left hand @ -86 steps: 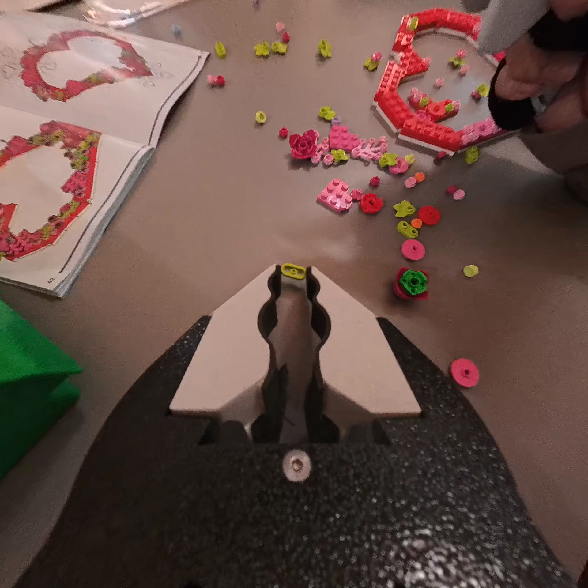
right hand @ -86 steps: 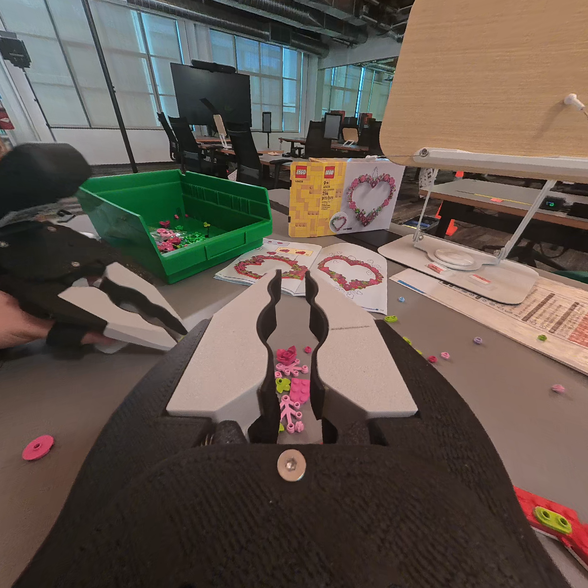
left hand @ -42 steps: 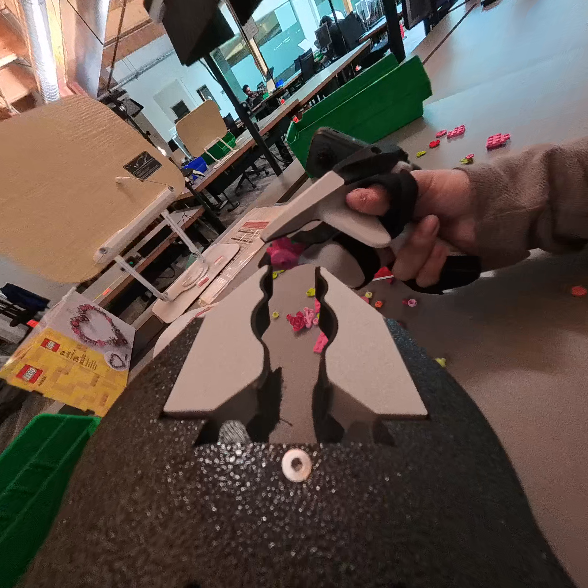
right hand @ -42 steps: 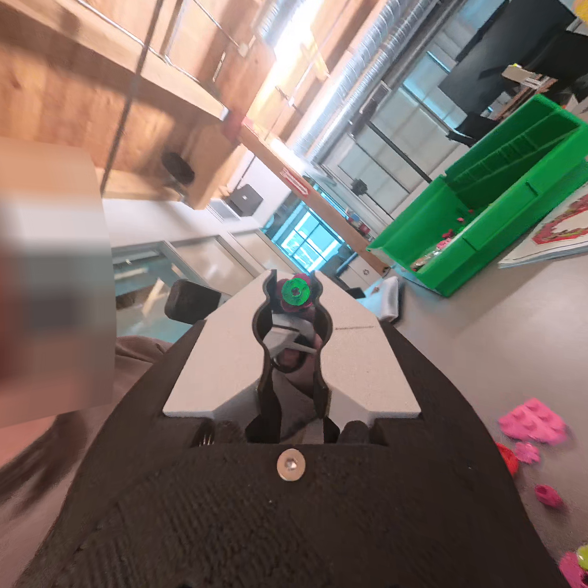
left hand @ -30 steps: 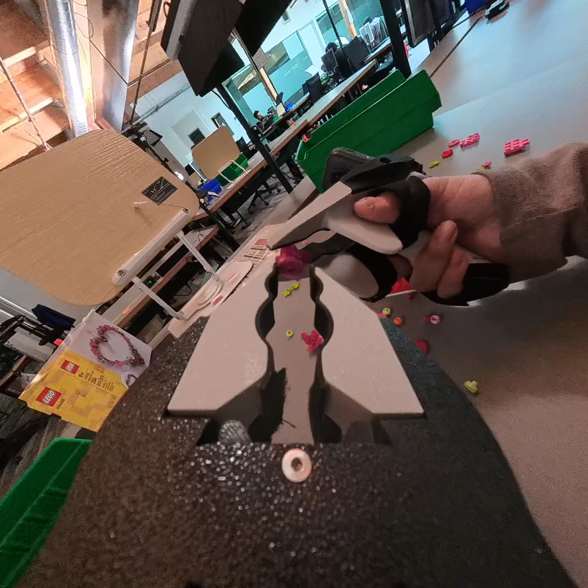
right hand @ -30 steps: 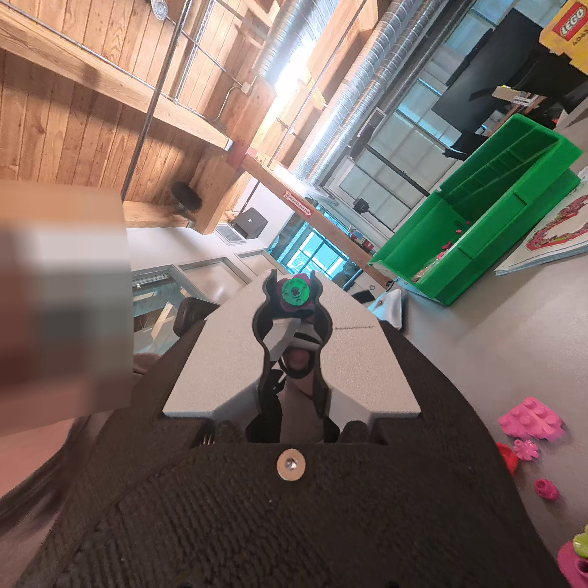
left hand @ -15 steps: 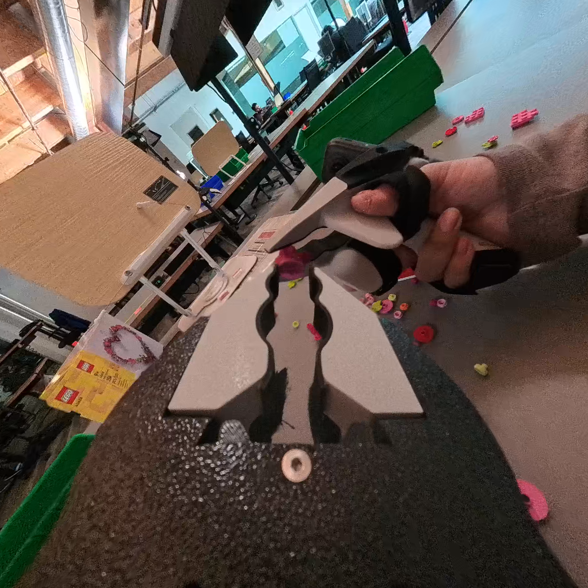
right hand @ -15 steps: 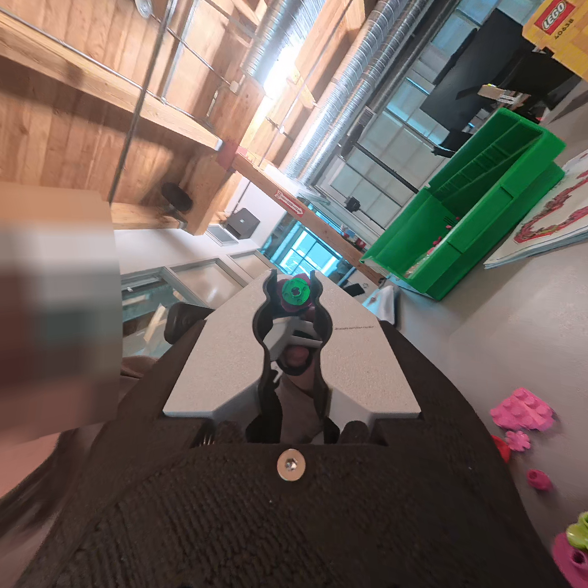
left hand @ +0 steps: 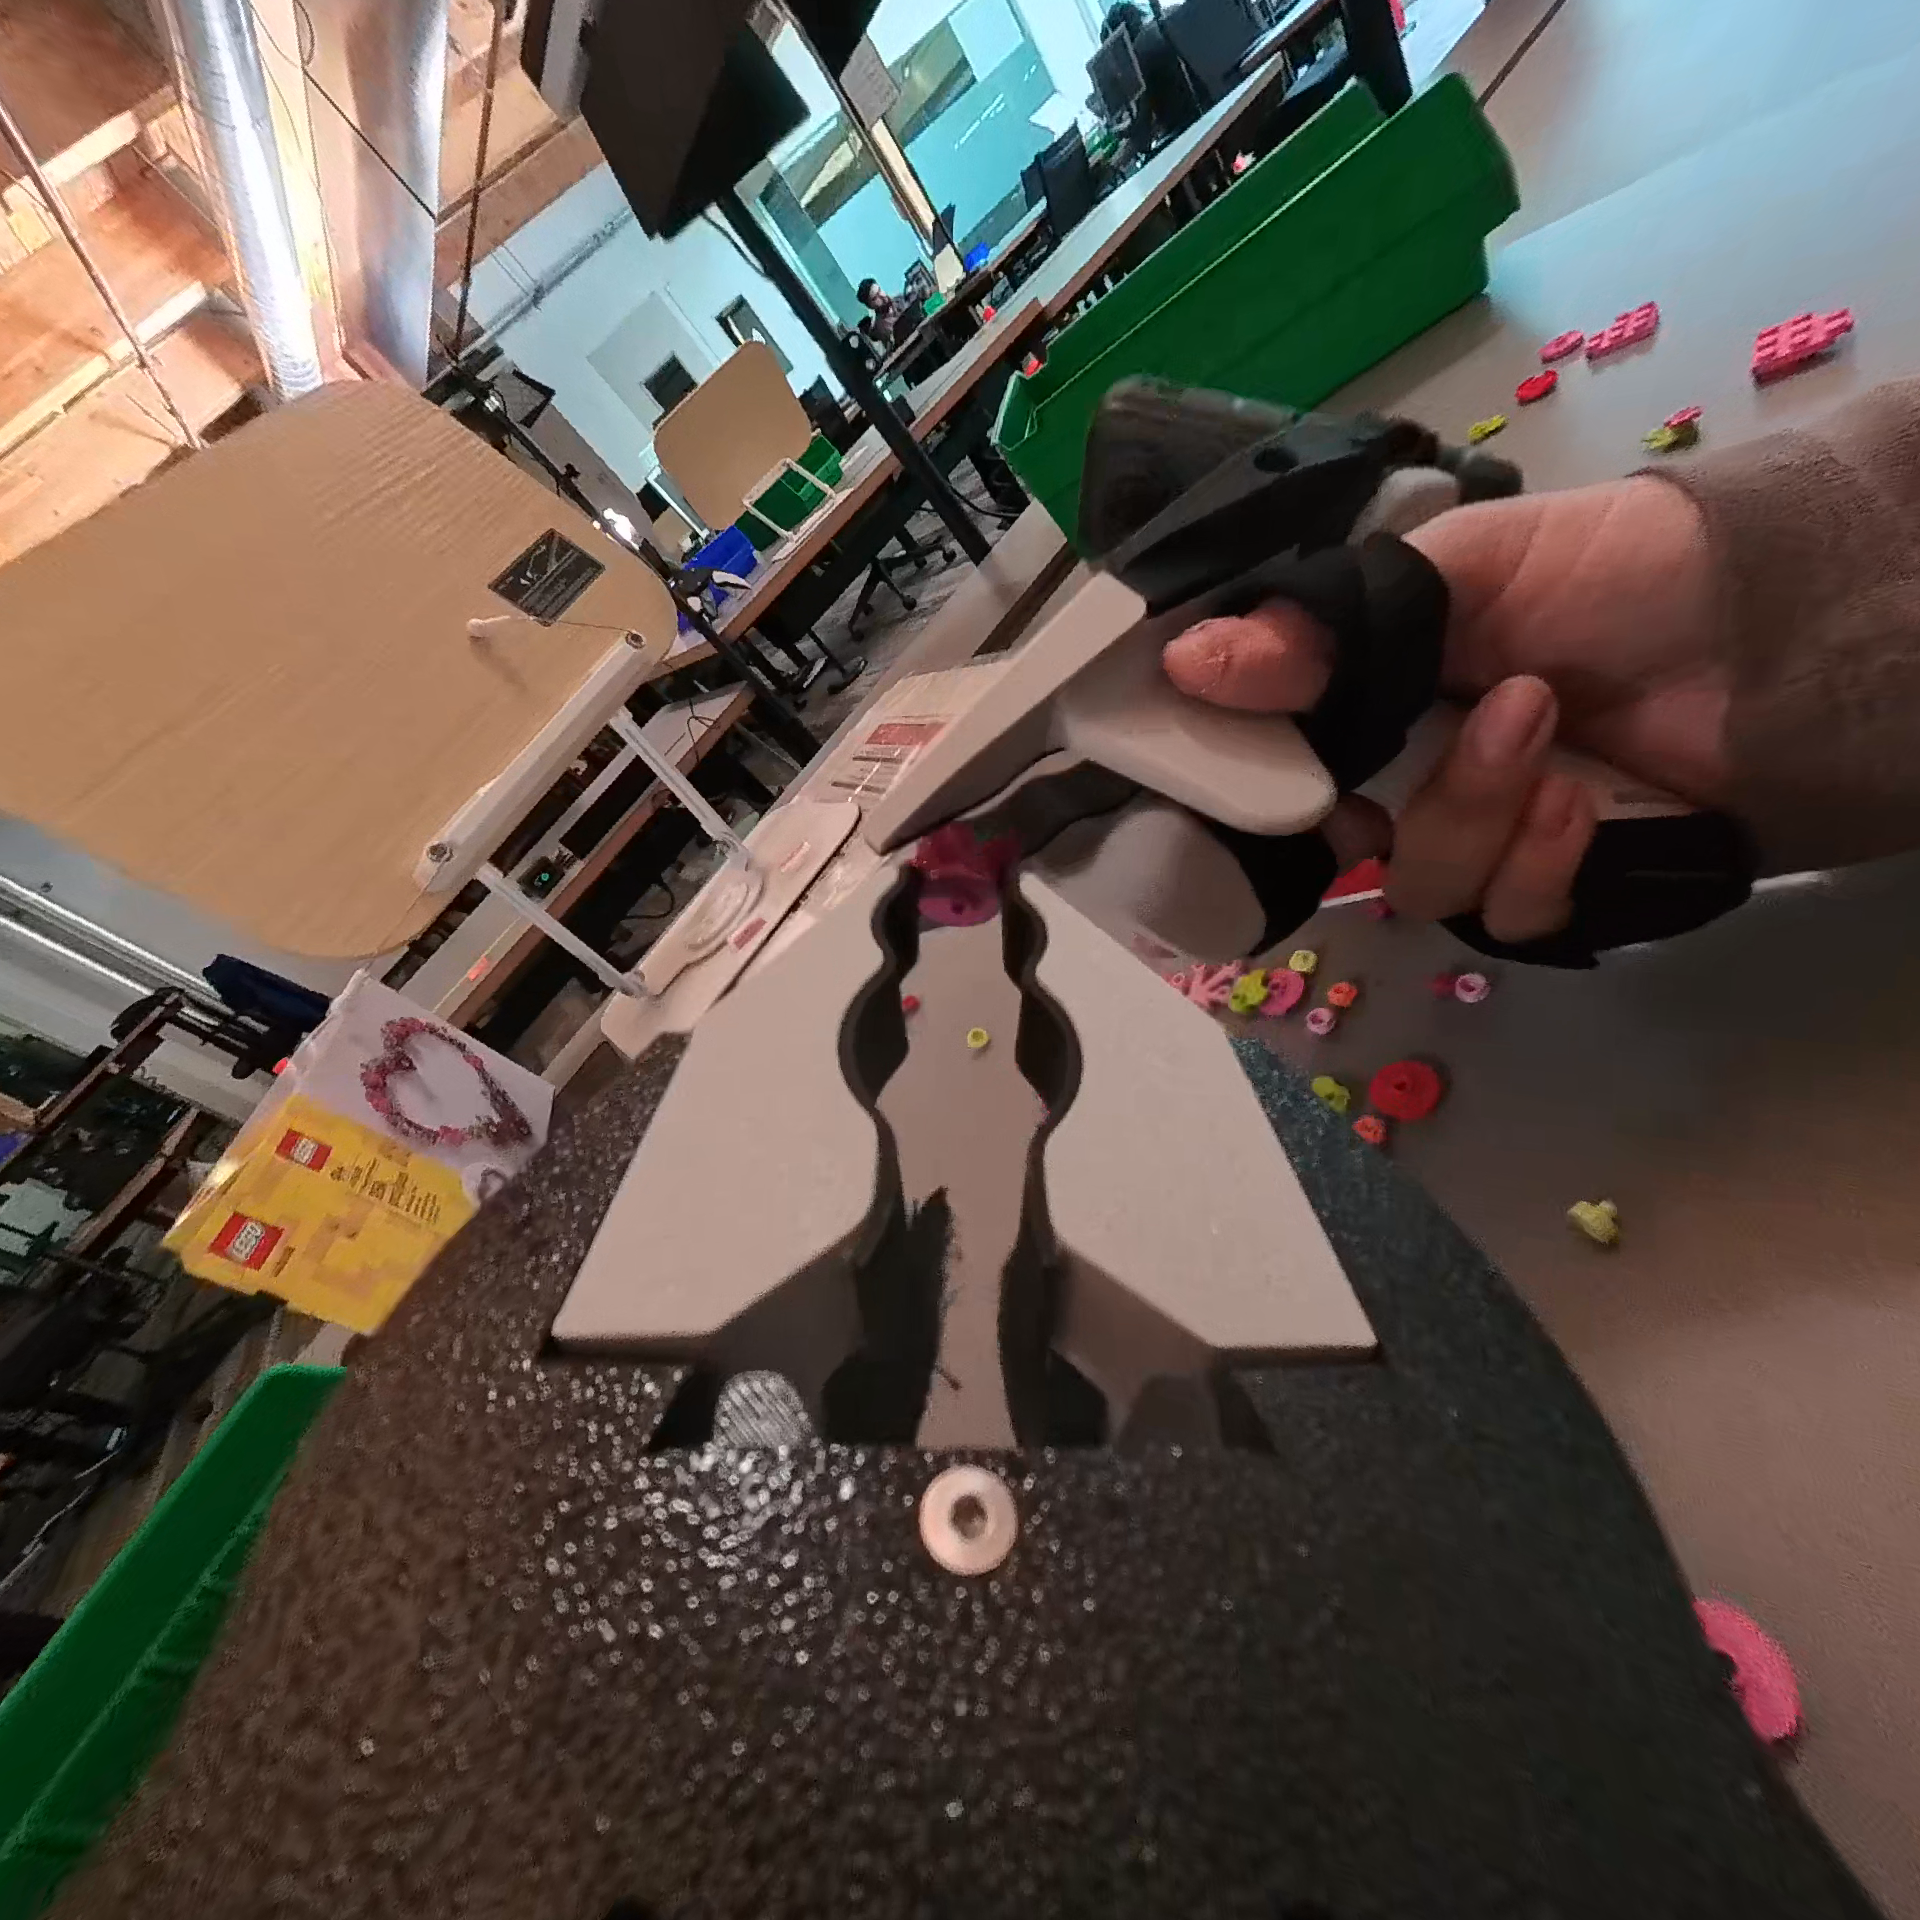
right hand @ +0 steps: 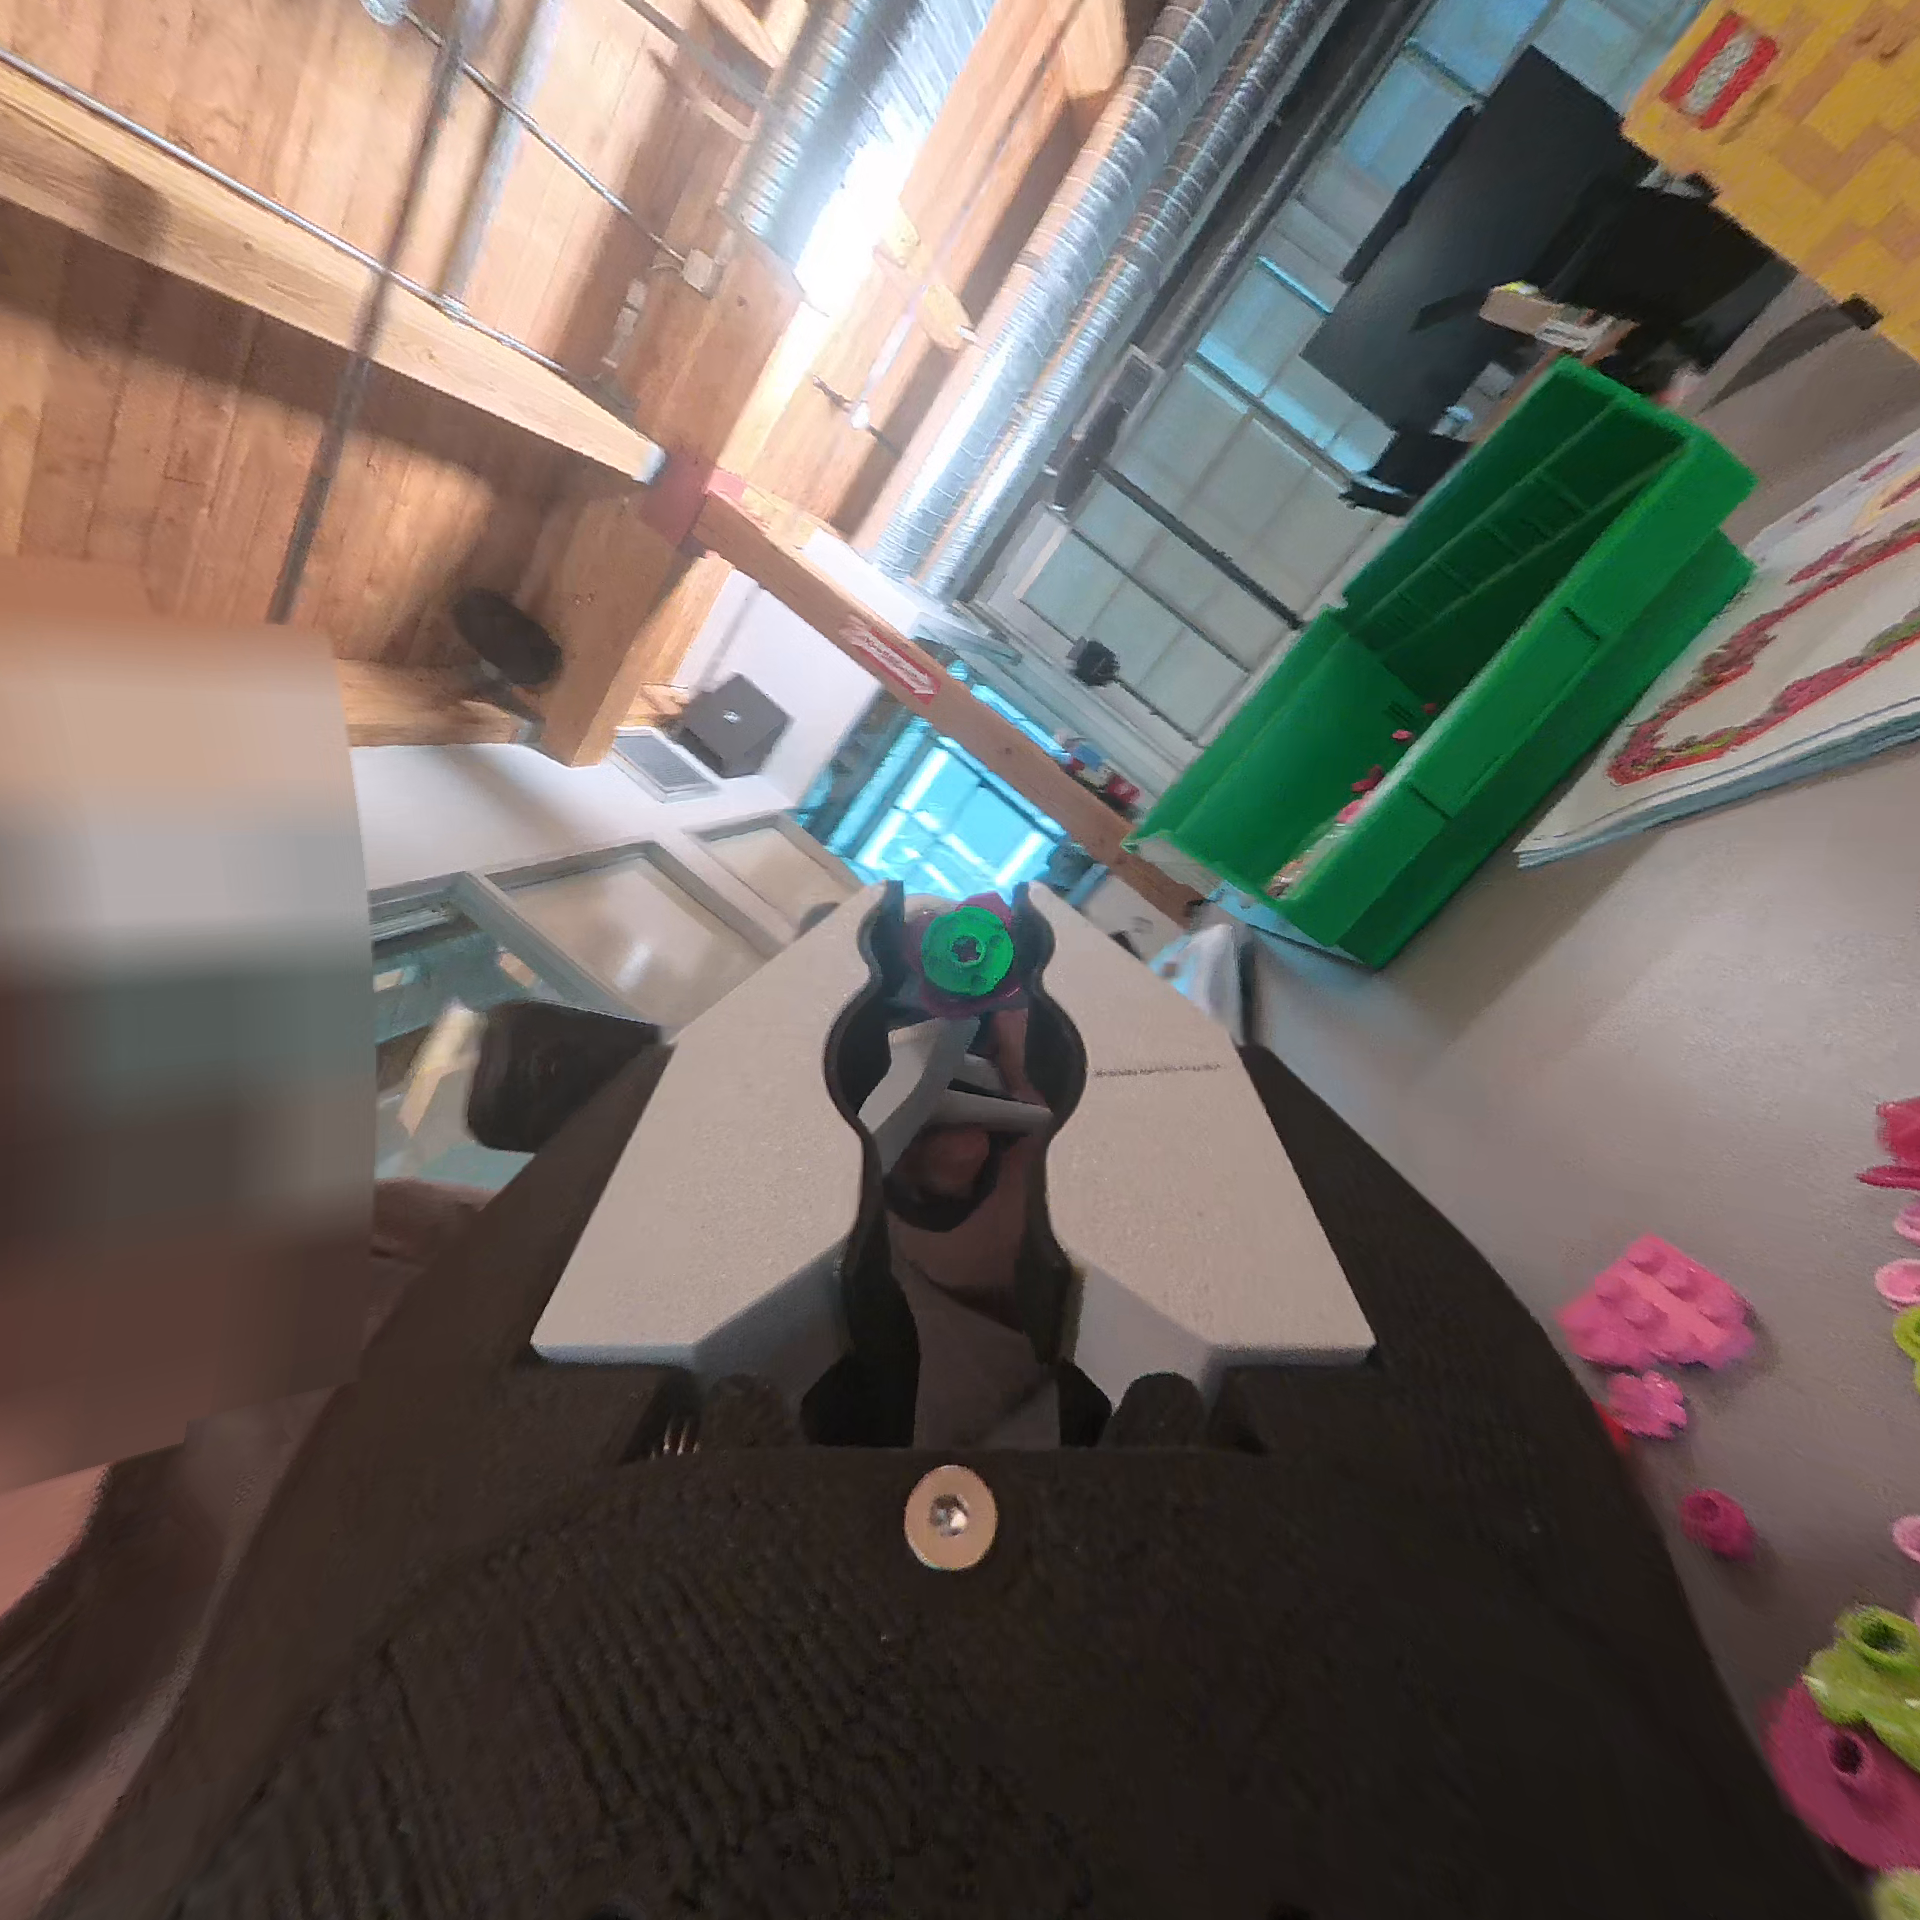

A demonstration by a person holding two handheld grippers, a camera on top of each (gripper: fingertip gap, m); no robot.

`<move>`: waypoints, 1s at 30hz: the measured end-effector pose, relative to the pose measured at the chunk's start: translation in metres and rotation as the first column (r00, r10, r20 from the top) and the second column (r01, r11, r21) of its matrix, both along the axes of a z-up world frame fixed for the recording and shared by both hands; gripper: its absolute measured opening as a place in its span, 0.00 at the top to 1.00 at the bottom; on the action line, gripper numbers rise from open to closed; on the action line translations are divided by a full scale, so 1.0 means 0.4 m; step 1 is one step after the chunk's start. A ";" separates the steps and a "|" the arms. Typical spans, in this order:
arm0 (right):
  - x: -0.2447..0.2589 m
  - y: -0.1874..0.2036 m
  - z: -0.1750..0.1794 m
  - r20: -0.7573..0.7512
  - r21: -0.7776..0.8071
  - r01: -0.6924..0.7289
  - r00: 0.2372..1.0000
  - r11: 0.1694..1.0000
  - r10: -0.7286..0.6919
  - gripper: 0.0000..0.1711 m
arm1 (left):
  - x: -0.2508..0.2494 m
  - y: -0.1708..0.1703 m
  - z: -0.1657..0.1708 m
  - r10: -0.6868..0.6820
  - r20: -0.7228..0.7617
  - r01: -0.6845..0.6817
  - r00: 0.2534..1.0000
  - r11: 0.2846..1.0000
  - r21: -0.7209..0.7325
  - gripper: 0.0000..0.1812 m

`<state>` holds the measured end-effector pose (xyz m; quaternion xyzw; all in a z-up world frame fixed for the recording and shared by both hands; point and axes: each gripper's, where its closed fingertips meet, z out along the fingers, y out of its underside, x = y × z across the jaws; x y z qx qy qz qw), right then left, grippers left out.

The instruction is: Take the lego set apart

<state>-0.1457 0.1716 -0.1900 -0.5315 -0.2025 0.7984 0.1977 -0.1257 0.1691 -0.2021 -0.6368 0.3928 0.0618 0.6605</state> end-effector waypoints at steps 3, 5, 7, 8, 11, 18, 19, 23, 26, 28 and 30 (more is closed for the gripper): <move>-0.001 0.030 -0.037 0.174 0.245 0.134 0.968 0.960 -0.179 0.85 | -0.039 0.023 -0.036 0.073 -0.059 -0.074 0.996 0.997 -0.030 0.93; 0.002 0.035 -0.063 0.288 0.505 0.129 0.907 0.854 -0.307 0.88 | -0.062 0.034 -0.067 0.097 -0.110 -0.103 0.989 0.993 -0.052 0.93; -0.003 0.029 -0.086 0.346 0.648 0.081 0.855 0.758 -0.387 0.93 | -0.072 0.036 -0.090 0.104 -0.150 -0.115 0.983 0.991 -0.069 0.93; -0.010 0.019 -0.091 0.354 0.670 0.062 0.849 0.740 -0.392 0.95 | -0.072 0.036 -0.098 0.102 -0.170 -0.116 0.980 0.991 -0.071 0.93; -0.028 -0.002 -0.122 0.397 0.690 0.001 0.836 0.723 -0.379 0.97 | -0.068 0.035 -0.115 0.101 -0.235 -0.119 0.967 0.991 -0.065 0.93; -0.022 0.020 -0.138 0.409 0.716 0.019 0.799 0.698 -0.442 0.98 | -0.064 0.037 -0.146 0.104 -0.328 -0.130 0.939 0.990 -0.057 0.93; -0.020 0.024 -0.141 0.416 0.716 0.018 0.792 0.697 -0.448 0.98 | -0.064 0.037 -0.148 0.101 -0.328 -0.128 0.939 0.990 -0.061 0.93; -0.015 0.036 -0.152 0.432 0.717 0.018 0.774 0.697 -0.463 0.93 | -0.059 0.036 -0.145 0.092 -0.328 -0.113 0.940 0.993 -0.046 0.93; -0.020 0.028 -0.161 0.454 0.660 0.001 0.796 0.751 -0.400 0.95 | -0.056 0.034 -0.152 0.081 -0.340 -0.101 0.937 0.994 -0.041 0.93; -0.017 0.028 -0.160 0.454 0.653 -0.003 0.802 0.758 -0.387 0.97 | -0.055 0.032 -0.152 0.072 -0.330 -0.088 0.941 0.996 -0.034 0.93; -0.013 0.028 -0.166 0.463 0.680 -0.028 0.791 0.733 -0.399 0.98 | -0.052 0.029 -0.158 0.049 -0.300 -0.067 0.953 0.997 -0.049 0.93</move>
